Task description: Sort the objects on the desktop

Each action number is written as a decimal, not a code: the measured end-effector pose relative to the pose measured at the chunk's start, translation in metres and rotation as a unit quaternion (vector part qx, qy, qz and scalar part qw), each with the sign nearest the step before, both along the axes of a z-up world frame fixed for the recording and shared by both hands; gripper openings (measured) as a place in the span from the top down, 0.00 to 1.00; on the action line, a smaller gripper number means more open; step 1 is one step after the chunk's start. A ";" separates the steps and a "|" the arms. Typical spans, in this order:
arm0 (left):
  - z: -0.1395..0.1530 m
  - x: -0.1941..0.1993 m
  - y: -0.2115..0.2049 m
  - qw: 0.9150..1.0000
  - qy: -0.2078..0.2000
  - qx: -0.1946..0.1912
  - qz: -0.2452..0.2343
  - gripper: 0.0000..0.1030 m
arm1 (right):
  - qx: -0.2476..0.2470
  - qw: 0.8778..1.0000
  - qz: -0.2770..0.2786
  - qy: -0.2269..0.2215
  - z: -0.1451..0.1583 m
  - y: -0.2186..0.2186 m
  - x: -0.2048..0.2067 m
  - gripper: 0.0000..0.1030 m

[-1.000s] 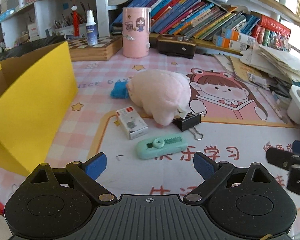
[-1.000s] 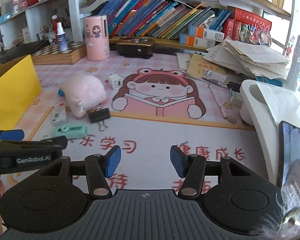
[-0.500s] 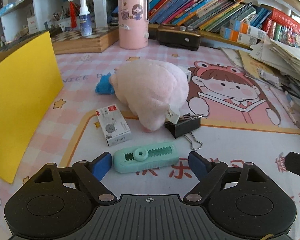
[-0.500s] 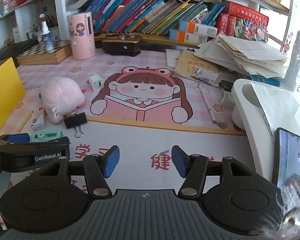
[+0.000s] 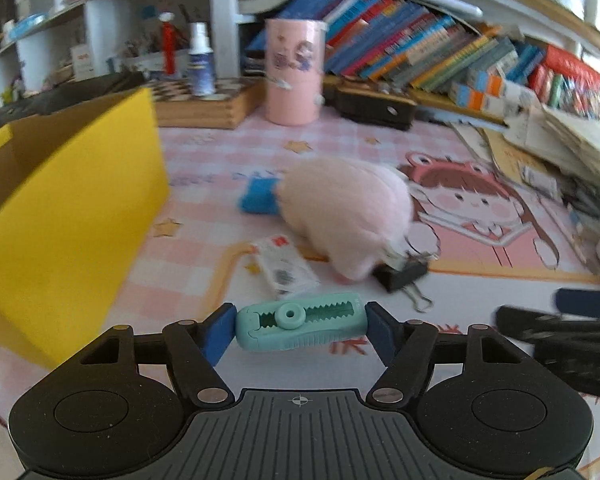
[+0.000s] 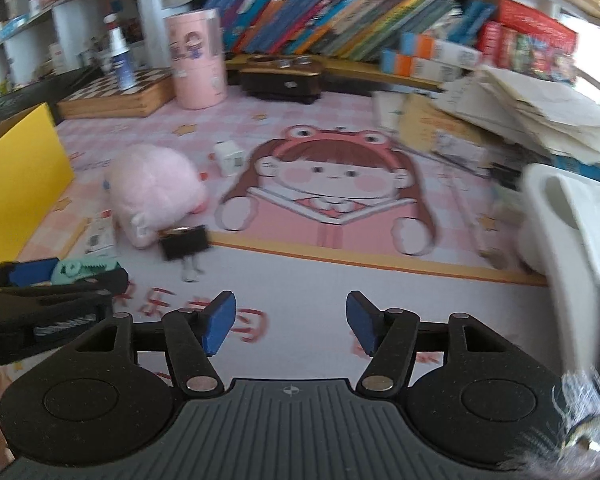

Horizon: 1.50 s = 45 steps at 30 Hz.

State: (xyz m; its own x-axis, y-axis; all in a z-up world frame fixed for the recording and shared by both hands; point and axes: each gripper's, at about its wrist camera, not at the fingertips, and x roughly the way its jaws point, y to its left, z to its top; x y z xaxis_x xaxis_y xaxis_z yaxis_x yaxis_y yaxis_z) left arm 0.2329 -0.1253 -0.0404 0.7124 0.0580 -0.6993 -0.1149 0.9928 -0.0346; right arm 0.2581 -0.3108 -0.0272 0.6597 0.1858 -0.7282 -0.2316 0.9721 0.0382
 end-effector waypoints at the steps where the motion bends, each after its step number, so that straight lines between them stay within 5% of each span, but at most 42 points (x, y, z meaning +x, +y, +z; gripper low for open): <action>1: 0.003 -0.002 0.005 1.000 -0.001 -0.002 0.005 0.31 | 0.001 1.000 0.013 0.001 -0.002 0.007 0.004 0.41; 10: 0.015 -0.018 0.036 0.999 -0.001 -0.021 0.043 0.31 | -0.034 0.990 0.132 -0.026 -0.019 0.062 0.034 0.43; 23: 0.022 -0.035 0.042 0.999 -0.010 -0.021 0.036 0.31 | -0.029 0.987 0.160 -0.019 -0.032 0.083 0.059 0.63; 45: 0.046 -0.091 0.067 0.996 -0.047 -0.043 -0.058 0.31 | 0.048 0.997 0.052 -0.003 0.026 0.068 -0.052 0.63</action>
State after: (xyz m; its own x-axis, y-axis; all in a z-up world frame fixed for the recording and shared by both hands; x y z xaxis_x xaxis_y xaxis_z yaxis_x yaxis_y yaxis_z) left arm 0.1420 -0.0582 0.0057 0.7735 -0.0860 -0.6279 0.0081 0.9920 -0.1258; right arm 0.2058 -0.2430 -0.0015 0.6371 0.3232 -0.6998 -0.3321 0.9344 0.1291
